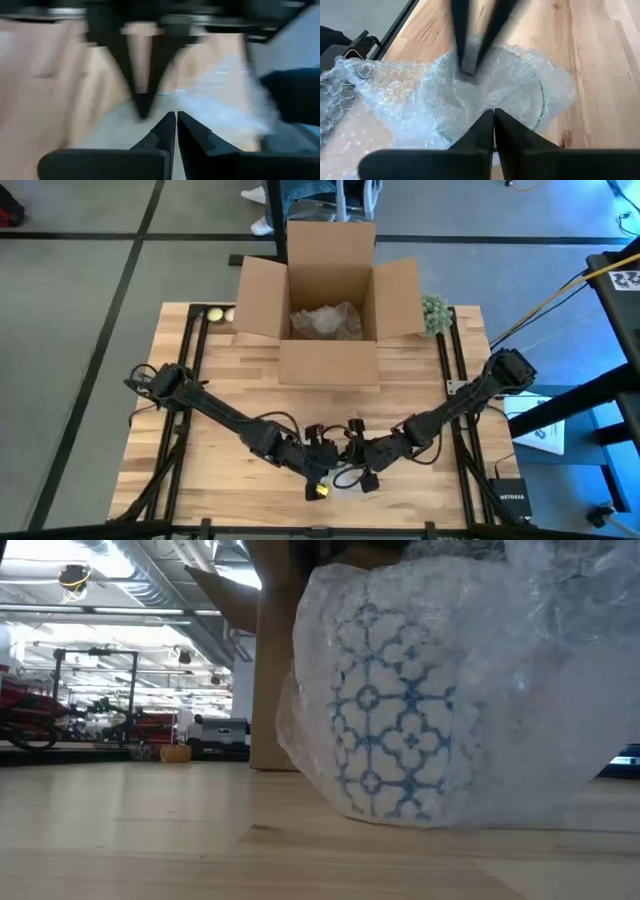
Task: Wrap mug
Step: Wrap the mug with the bubble wrap
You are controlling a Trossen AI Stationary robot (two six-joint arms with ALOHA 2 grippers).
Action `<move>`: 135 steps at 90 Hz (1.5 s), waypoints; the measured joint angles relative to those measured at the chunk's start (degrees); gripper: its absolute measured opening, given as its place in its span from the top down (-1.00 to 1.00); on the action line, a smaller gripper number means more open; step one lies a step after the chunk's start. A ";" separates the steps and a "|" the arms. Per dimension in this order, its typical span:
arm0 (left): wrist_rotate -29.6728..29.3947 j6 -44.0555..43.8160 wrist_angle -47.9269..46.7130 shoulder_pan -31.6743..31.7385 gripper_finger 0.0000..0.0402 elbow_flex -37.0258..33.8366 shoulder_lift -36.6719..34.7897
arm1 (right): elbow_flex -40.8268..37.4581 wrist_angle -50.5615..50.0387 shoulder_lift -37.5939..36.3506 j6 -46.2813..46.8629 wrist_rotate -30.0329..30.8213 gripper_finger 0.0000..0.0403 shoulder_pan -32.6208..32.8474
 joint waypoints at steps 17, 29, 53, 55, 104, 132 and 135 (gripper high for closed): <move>3.29 0.62 6.47 -1.16 1.00 -1.20 0.26 | -0.02 0.02 0.00 -0.11 0.16 1.00 0.02; 3.26 -0.06 7.49 -0.59 1.00 -2.52 1.17 | -0.02 0.04 0.00 -0.13 0.33 1.00 0.02; -0.82 -0.05 5.70 0.86 1.00 -3.10 1.62 | -0.04 -0.09 0.02 -0.15 0.33 1.00 0.02; -0.80 -0.06 5.07 0.91 1.00 -3.10 1.62 | -0.04 -0.10 0.02 -0.15 0.31 1.00 0.02; -1.06 -1.74 1.09 1.79 1.00 -3.02 4.11 | 3.68 -5.52 0.28 -1.88 -0.20 1.00 0.04; -1.08 -2.20 1.25 1.92 1.00 -3.06 4.03 | 6.45 -7.02 2.22 -2.63 -1.30 1.00 0.03; -1.08 -2.21 1.25 1.92 1.00 -3.08 4.01 | 6.45 -6.92 2.92 -2.63 -1.14 1.00 0.02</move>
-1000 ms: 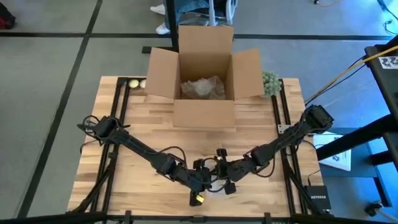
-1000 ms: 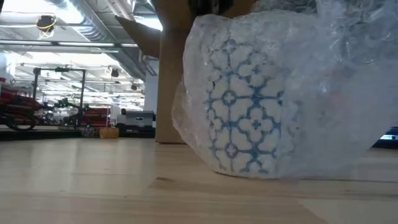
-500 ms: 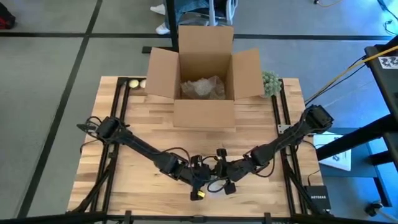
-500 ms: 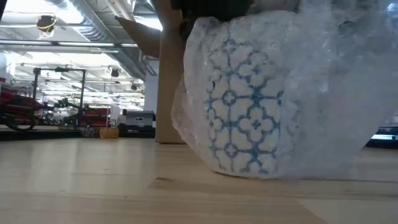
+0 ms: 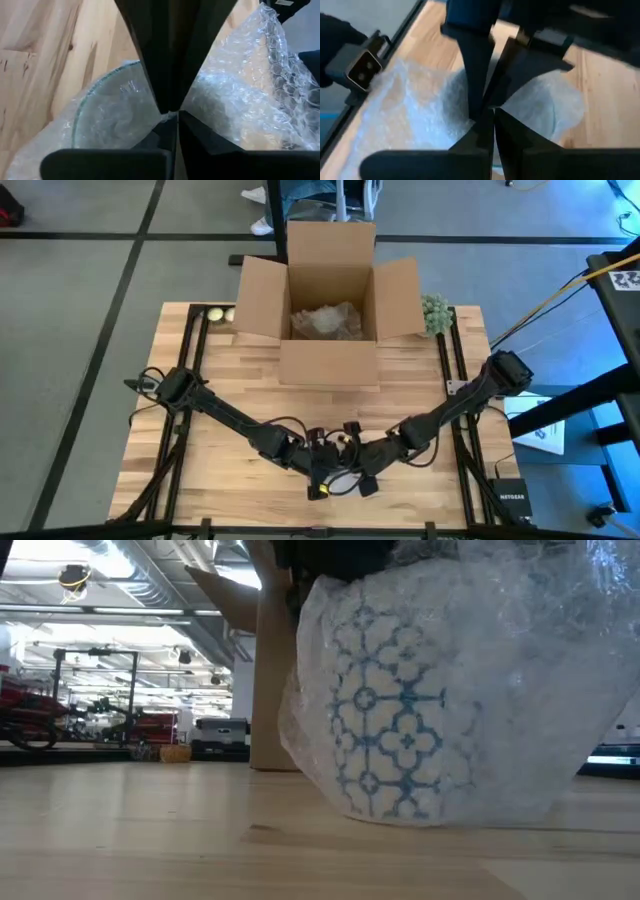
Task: Wrap mug
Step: Wrap the mug with the bubble wrap
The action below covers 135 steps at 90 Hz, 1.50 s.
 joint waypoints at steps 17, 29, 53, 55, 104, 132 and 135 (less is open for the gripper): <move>-0.40 -0.01 -3.13 -0.71 1.00 1.73 -0.70 | 0.26 0.97 1.81 0.03 0.58 1.00 0.04; -1.40 0.24 -4.23 -1.74 1.00 3.40 -2.80 | 0.22 0.60 1.65 -0.27 0.88 1.00 0.02; 2.53 2.58 -0.90 -3.40 1.00 3.38 -4.42 | 0.15 0.22 1.62 -0.48 1.00 1.00 0.02; 3.56 2.61 -0.66 -3.45 1.00 3.39 -4.43 | 0.15 0.23 1.63 -0.48 1.01 1.00 0.02; 4.31 3.60 6.17 -2.58 1.00 -0.35 -3.60 | 0.09 0.26 1.65 -0.69 1.03 1.00 0.02; 0.67 3.45 2.19 -1.93 1.00 -0.35 -2.90 | 0.07 0.38 1.68 -0.70 1.03 1.00 0.02; 0.74 3.21 1.92 -1.88 1.00 -0.35 -2.61 | 0.07 0.43 1.69 -0.69 1.03 1.00 0.02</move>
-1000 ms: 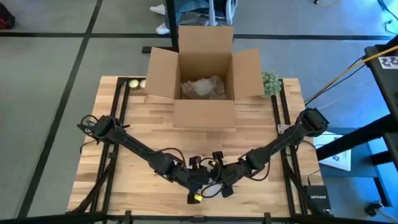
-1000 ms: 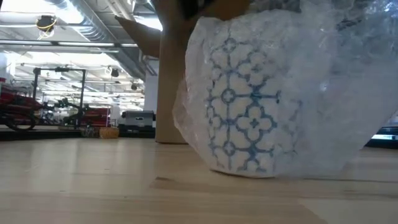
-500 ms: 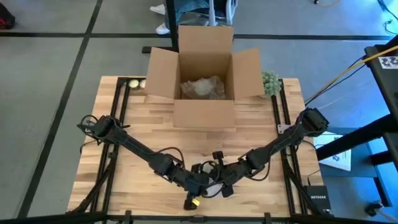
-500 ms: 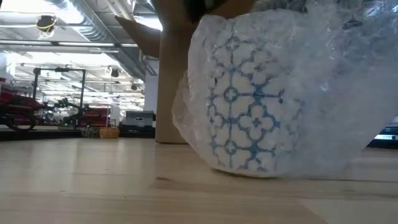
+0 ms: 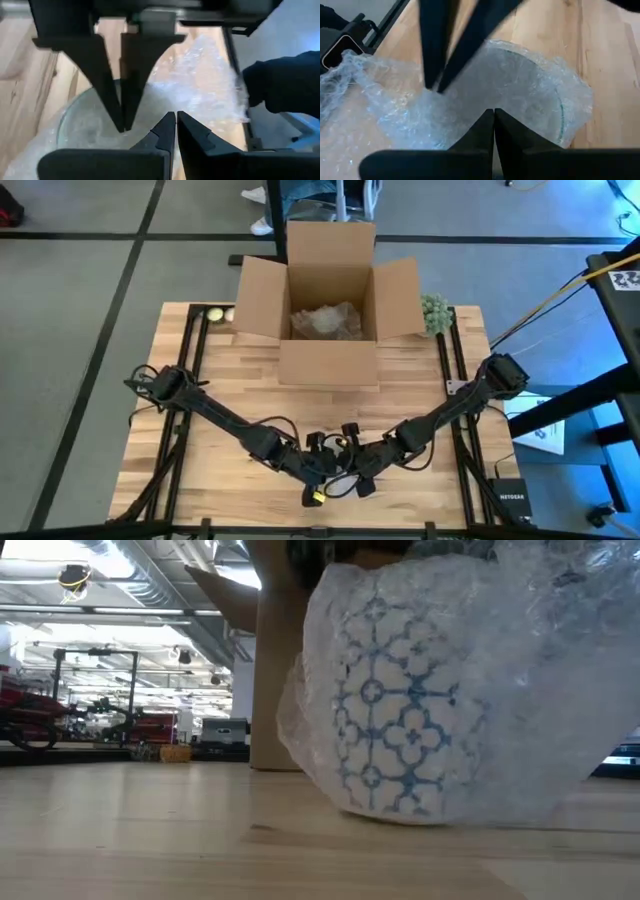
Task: Wrap mug
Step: Wrap the mug with the bubble wrap
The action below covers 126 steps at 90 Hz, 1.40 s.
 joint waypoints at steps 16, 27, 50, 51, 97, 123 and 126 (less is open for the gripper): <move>-0.18 -0.26 -1.08 0.30 1.00 0.06 1.23 | 0.00 0.20 0.02 -0.01 0.00 1.00 0.00; -0.72 -2.14 -3.98 0.73 1.00 0.22 2.12 | 0.00 0.61 0.07 -0.01 -0.01 1.00 0.00; -0.31 -3.48 -5.11 1.60 1.00 0.26 2.94 | 2.64 -4.08 -0.86 -1.49 -1.87 1.00 0.02; -0.31 -3.34 -5.10 1.60 1.00 0.26 2.94 | 2.80 -4.46 -0.93 -1.50 -2.09 1.00 0.02; -0.34 -2.11 -4.48 1.99 1.00 0.00 3.27 | 4.54 -3.13 0.62 -1.29 -7.11 1.00 -0.04; -0.98 -0.94 -6.03 0.94 1.00 0.55 0.96 | 4.61 -4.77 1.25 -1.31 -4.26 1.00 -0.06; -1.00 -0.25 -6.08 0.71 1.00 0.57 0.69 | 4.59 -4.83 1.29 -1.30 -4.24 1.00 -0.04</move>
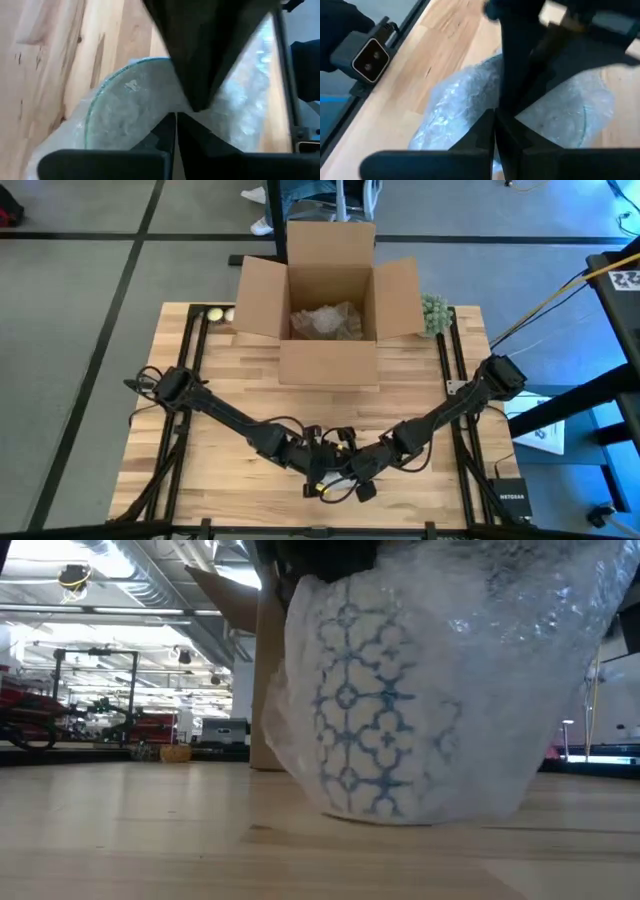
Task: Wrap mug
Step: Wrap the mug with the bubble wrap
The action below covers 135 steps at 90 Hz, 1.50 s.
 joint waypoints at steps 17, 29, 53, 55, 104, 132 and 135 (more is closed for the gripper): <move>-1.41 -1.45 -4.39 -1.41 1.00 0.13 -2.65 | -0.11 -0.17 0.06 -0.01 0.32 1.00 0.02; -6.43 -4.64 -10.83 -2.54 1.00 0.20 -5.61 | -0.17 0.39 0.12 -0.15 0.32 1.00 0.04; -15.69 -15.35 -25.47 -4.20 1.00 -1.86 -7.63 | -0.17 0.67 0.15 -0.21 0.32 1.00 0.03; -15.76 -15.63 -24.66 -4.12 1.00 -2.82 -7.63 | -0.17 0.71 0.15 -0.21 0.32 1.00 0.03; -15.88 5.41 12.71 -1.79 1.00 -12.66 -7.59 | -0.26 0.49 0.24 -0.25 -0.11 1.00 0.11; -14.86 5.74 15.39 -3.44 1.00 -12.65 -7.59 | -0.28 0.74 0.26 -0.28 0.28 1.00 0.02; -14.73 5.05 14.99 -3.43 1.00 -12.65 -7.59 | -0.28 0.77 0.26 -0.28 0.39 1.00 0.02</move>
